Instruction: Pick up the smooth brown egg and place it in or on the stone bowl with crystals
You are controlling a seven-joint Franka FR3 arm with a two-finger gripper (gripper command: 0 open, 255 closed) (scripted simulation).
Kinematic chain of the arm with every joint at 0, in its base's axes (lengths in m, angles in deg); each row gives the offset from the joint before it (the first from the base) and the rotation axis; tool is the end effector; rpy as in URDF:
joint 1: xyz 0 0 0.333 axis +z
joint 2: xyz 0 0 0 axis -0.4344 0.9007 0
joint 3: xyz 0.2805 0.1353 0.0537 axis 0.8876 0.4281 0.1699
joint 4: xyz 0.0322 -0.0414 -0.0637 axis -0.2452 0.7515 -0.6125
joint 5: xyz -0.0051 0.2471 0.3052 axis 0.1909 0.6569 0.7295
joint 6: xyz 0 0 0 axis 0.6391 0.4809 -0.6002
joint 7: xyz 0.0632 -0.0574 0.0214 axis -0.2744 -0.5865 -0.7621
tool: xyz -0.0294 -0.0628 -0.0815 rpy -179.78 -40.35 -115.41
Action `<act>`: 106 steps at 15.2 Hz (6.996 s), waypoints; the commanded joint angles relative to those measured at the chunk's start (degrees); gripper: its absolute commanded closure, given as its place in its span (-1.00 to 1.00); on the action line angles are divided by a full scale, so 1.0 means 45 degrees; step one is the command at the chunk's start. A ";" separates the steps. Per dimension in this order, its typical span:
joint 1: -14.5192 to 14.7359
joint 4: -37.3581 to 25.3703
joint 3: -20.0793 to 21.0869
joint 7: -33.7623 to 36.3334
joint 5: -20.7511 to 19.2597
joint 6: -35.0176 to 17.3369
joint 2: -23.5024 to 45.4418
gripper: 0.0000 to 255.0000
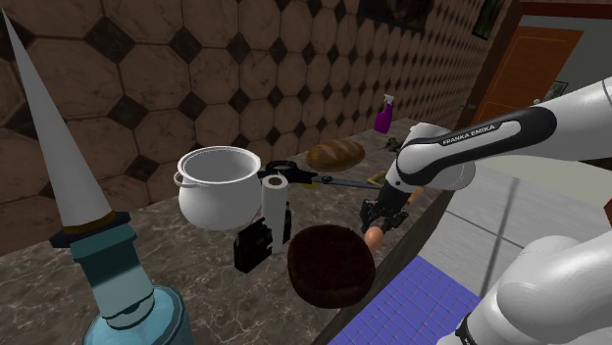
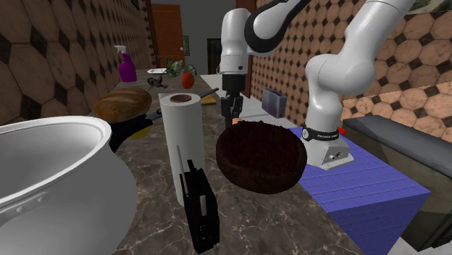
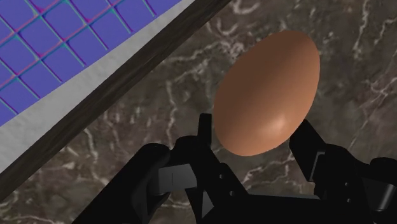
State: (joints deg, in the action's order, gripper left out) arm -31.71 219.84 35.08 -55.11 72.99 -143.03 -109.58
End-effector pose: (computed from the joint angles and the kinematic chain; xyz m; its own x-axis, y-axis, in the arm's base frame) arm 0.3313 -0.0486 0.3272 0.8222 -0.5650 -0.0698 -0.5642 -0.7923 -0.2325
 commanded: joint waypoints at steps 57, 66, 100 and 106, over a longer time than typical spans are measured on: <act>0.1477 -0.4219 0.4304 0.6035 0.1379 0.5230 -0.2335 -1.00; 0.2414 -0.0716 0.6361 0.6825 0.2608 0.0976 -0.4263 -1.00; 0.1989 -0.2463 0.5810 0.7169 0.1807 0.3087 -0.4680 1.00; 0.2104 -0.2105 0.5840 0.7148 0.1910 0.2949 -0.4887 1.00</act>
State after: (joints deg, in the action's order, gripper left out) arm -22.36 209.67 61.26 -22.75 81.36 -129.08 -131.58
